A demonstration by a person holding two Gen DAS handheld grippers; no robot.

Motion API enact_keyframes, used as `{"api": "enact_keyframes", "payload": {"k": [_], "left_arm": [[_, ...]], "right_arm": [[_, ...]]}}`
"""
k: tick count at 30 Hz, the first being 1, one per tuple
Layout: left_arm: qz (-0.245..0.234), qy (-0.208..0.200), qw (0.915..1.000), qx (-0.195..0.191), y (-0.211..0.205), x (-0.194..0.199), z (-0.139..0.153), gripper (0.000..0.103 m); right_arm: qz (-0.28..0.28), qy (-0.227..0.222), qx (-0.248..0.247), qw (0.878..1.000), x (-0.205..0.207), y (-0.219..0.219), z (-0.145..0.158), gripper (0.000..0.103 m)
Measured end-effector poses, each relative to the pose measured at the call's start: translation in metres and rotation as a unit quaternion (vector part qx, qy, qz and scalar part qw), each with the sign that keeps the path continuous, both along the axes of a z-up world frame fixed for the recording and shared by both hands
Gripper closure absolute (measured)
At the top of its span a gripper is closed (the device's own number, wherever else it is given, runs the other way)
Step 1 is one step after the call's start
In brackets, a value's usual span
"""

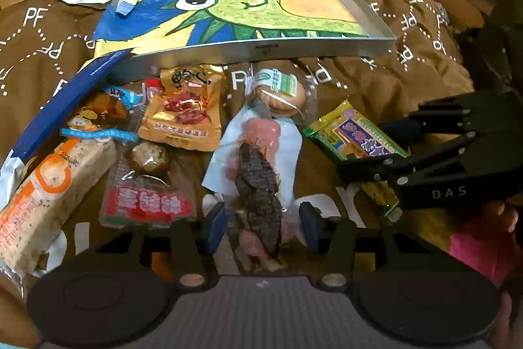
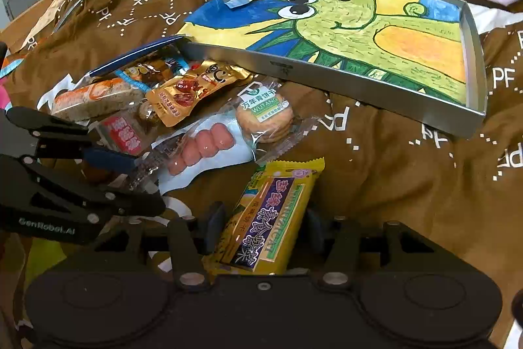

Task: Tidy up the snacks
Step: 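Close left gripper on the dark jerky packet while right gripper grasps the yellow wafer bar, then carry jerky with left gripper into the silver tray while right gripper carries the yellow bar there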

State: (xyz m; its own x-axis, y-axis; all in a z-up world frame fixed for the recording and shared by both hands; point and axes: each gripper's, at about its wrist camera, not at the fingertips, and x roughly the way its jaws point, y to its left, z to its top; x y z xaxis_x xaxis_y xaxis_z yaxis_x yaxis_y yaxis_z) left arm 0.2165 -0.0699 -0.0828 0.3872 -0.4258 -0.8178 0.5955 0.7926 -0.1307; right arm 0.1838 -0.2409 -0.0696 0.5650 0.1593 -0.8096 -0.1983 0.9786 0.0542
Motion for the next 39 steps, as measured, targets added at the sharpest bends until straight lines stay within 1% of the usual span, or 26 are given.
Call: {"api": "enact_keyframes", "payload": {"k": [3,4,5,6,7,8,10,12,14,15,16,17,18,19,22,26,31,35,39], "left_arm": [[0.015,-0.005,0.9999,0.003,0.001,0.002,0.0,0.048],[0.021,-0.009,0.9997,0.007,0.002,0.004,0.0,0.04],[0.025,-0.011,0.9996,0.01,0.003,0.006,0.0,0.035],[0.026,-0.011,0.9996,0.009,0.003,0.007,-0.001,0.034],[0.024,-0.012,0.9996,0.009,0.003,0.008,-0.002,0.031],[0.018,-0.012,0.9997,0.009,0.002,0.009,-0.004,0.027],[0.009,-0.014,0.9998,0.014,-0.001,0.008,-0.007,0.024],[0.007,-0.018,0.9996,0.021,-0.003,0.005,-0.007,0.025],[0.014,-0.013,0.9997,0.016,-0.002,0.005,-0.006,0.027],[0.019,-0.011,0.9997,0.015,-0.001,0.004,-0.006,0.029],[0.023,-0.011,0.9996,0.015,0.0,0.004,-0.005,0.036],[0.026,-0.009,0.9995,0.013,0.001,0.003,-0.004,0.045],[0.028,-0.004,0.9996,0.008,0.001,0.003,-0.003,0.05],[0.031,0.003,0.9995,0.0,0.003,0.002,-0.002,0.051],[0.048,0.015,0.9987,-0.009,0.003,-0.001,0.001,0.052],[0.063,0.032,0.9969,-0.035,0.005,-0.008,0.007,0.053],[0.085,0.035,0.9939,-0.061,0.011,-0.016,0.015,0.053],[0.102,0.04,0.9915,-0.071,0.016,-0.02,0.016,0.054],[0.122,0.048,0.9872,-0.091,0.024,-0.025,0.019,0.054]], "right_arm": [[0.003,-0.002,-0.005,1.0,0.0,0.0,0.0,0.048],[0.005,-0.002,-0.008,1.0,0.0,0.0,-0.001,0.046],[0.006,-0.003,-0.009,1.0,0.0,0.0,-0.001,0.039],[0.006,-0.002,-0.011,1.0,0.001,0.0,-0.002,0.035],[0.007,0.002,-0.013,1.0,0.003,0.0,-0.005,0.032],[0.009,0.005,-0.012,1.0,0.004,0.0,-0.006,0.032],[0.01,0.007,-0.01,1.0,0.005,-0.002,-0.008,0.033],[0.007,0.008,-0.009,1.0,0.006,-0.002,-0.008,0.036],[0.004,0.007,-0.008,1.0,0.005,-0.002,-0.008,0.045],[0.0,0.006,-0.008,1.0,0.004,-0.002,-0.007,0.046],[0.0,0.006,-0.009,1.0,0.003,-0.001,-0.007,0.047],[0.003,0.006,-0.011,1.0,0.002,0.001,-0.006,0.048],[0.005,0.005,-0.013,1.0,0.001,0.003,-0.006,0.048],[0.008,0.003,-0.017,1.0,-0.001,0.005,-0.005,0.049],[0.015,0.001,-0.016,1.0,-0.006,0.008,-0.003,0.049],[0.016,-0.006,-0.005,1.0,-0.016,0.009,0.006,0.052],[0.018,-0.026,-0.006,0.999,-0.025,0.011,0.019,0.053],[0.026,-0.038,-0.021,0.999,-0.031,0.016,0.021,0.053],[0.031,-0.055,-0.027,0.998,-0.036,0.02,0.026,0.054]]}}
